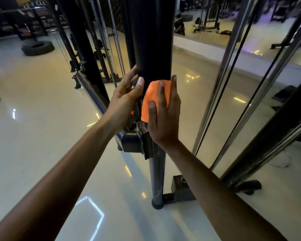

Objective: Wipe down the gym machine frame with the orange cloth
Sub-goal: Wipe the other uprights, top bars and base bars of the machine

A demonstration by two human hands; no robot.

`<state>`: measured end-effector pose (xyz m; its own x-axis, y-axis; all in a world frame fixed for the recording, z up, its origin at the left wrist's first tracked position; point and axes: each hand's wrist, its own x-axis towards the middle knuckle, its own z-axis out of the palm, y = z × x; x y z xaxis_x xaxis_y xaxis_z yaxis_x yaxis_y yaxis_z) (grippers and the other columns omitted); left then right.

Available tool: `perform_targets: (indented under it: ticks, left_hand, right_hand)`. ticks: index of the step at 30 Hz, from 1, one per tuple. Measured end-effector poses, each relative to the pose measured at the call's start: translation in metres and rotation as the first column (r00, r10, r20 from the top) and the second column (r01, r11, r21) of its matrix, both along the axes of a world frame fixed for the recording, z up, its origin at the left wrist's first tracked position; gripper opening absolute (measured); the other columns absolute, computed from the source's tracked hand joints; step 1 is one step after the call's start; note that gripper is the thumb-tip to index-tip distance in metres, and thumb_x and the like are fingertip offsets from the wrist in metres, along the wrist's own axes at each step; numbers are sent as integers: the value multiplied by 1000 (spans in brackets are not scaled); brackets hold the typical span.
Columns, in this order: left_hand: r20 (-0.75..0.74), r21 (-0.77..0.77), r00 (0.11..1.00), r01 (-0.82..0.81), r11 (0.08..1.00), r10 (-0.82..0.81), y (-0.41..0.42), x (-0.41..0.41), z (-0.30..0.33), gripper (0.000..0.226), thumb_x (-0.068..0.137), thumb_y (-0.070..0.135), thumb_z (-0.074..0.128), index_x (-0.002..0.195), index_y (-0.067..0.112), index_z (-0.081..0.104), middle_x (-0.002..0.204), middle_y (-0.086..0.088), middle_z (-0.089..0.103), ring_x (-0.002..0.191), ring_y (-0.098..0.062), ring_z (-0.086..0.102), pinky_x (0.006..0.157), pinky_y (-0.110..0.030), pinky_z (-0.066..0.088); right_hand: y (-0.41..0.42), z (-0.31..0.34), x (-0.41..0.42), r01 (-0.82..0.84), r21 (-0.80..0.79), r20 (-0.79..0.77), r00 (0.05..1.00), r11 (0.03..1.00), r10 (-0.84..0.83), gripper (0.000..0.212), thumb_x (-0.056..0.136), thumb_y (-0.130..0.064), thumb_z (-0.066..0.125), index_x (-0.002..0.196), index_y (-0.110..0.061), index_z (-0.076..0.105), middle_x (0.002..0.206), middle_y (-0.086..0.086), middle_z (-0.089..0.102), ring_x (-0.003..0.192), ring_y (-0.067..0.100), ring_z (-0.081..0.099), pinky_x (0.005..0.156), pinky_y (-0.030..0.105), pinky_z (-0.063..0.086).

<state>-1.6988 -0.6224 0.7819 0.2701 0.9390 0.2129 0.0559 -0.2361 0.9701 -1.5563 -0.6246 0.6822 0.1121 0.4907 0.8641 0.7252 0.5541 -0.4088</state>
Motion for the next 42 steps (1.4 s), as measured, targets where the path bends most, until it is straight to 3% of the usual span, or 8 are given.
perform_targets:
  ticks: [3, 7, 10, 16, 21, 25, 35, 42]
  left_hand:
    - [19, 2, 1000, -13, 1000, 13, -4, 2, -4, 52, 113, 35, 54, 162, 42, 38, 158, 15, 52, 138, -4, 58, 95, -22, 59]
    - [4, -20, 1000, -7, 1000, 7, -6, -2, -28, 63, 110, 39, 62, 166, 38, 34, 168, 3, 44, 155, -20, 42, 124, -56, 41]
    - [-7, -67, 999, -34, 997, 34, -10, -2, -41, 63, 109, 38, 64, 166, 36, 36, 166, 7, 48, 155, -16, 43, 126, -54, 38]
    - [-22, -89, 998, -68, 994, 66, -14, 1, -40, 57, 110, 30, 59, 162, 43, 37, 144, 31, 55, 151, -11, 47, 120, -44, 48]
    - [2, -71, 1000, -26, 997, 27, -18, -2, -43, 61, 112, 35, 57, 167, 38, 32, 171, 6, 39, 155, -17, 42, 123, -49, 44]
    - [-36, -44, 999, 8, 999, -9, -23, -5, -52, 63, 111, 41, 59, 167, 43, 30, 172, 6, 36, 157, -13, 38, 127, -54, 37]
    - [-82, 100, 994, 81, 992, -73, -11, -12, -98, 67, 111, 43, 49, 170, 47, 17, 178, 11, 18, 144, 20, 28, 124, -40, 35]
    - [-168, 198, 986, 26, 980, 8, -27, -6, -131, 70, 114, 37, 50, 172, 38, 11, 175, 13, 26, 160, -7, 30, 127, -56, 36]
  right_hand:
    - [8, 11, 4, 17, 48, 42, 999, 999, -19, 73, 116, -41, 38, 171, -43, -10, 178, 15, 7, 162, 40, 26, 125, 54, 36]
    - [-11, -74, 10, -16, -131, 69, 997, 991, 25, 61, 116, -33, 44, 170, -24, 16, 177, 28, 11, 162, 47, 24, 121, 62, 37]
    - [-25, -110, 11, -47, -236, 82, 994, 971, 68, 58, 118, -39, 36, 168, -24, 12, 177, 26, 8, 162, 49, 24, 119, 62, 38]
    - [-8, -21, -2, -44, -89, -134, 990, 995, 32, 59, 115, -35, 42, 168, -18, 20, 177, 20, 15, 160, 41, 33, 120, 58, 42]
    - [-17, -59, -7, 47, -168, -31, 998, 985, -53, 65, 116, -35, 45, 170, -26, 10, 179, 21, 8, 162, 42, 28, 124, 57, 39]
    - [-45, -122, -4, 22, -383, 17, 1000, 923, -17, 70, 118, -40, 40, 171, -33, -4, 181, 20, -2, 163, 42, 25, 120, 58, 41]
    - [-27, -75, -7, 64, -320, 6, 998, 945, -66, 69, 115, -47, 34, 170, -25, 0, 181, 5, -14, 164, 35, 23, 125, 55, 39]
    - [-56, -156, 0, 1, -479, 43, 999, 878, 23, 81, 118, -30, 46, 170, -42, -14, 181, 16, -7, 163, 37, 26, 119, 58, 46]
